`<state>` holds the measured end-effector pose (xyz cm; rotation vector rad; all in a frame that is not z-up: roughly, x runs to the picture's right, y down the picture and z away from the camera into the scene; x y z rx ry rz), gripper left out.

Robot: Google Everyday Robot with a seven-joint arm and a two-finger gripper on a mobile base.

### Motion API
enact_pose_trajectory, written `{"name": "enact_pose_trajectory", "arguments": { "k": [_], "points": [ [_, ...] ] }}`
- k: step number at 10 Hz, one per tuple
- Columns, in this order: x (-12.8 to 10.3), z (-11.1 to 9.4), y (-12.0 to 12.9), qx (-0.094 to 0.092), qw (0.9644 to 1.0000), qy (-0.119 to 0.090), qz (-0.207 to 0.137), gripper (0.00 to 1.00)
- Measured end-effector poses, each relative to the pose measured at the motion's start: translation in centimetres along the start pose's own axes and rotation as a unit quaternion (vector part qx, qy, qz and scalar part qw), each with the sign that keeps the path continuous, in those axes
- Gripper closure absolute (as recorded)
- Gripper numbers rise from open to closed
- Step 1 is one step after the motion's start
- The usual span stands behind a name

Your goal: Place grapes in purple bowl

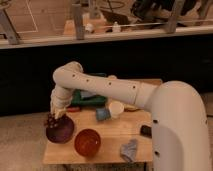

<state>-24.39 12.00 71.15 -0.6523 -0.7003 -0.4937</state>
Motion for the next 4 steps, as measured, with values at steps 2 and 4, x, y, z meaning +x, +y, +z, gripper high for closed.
{"name": "enact_pose_trajectory", "arguments": {
  "k": [2,4],
  "points": [
    [0.25,0.22,0.29,-0.003,1.0000,0.005,0.002,0.29],
    [0.30,0.24,0.30,-0.003,1.0000,0.006,0.002,0.29]
  ]
}}
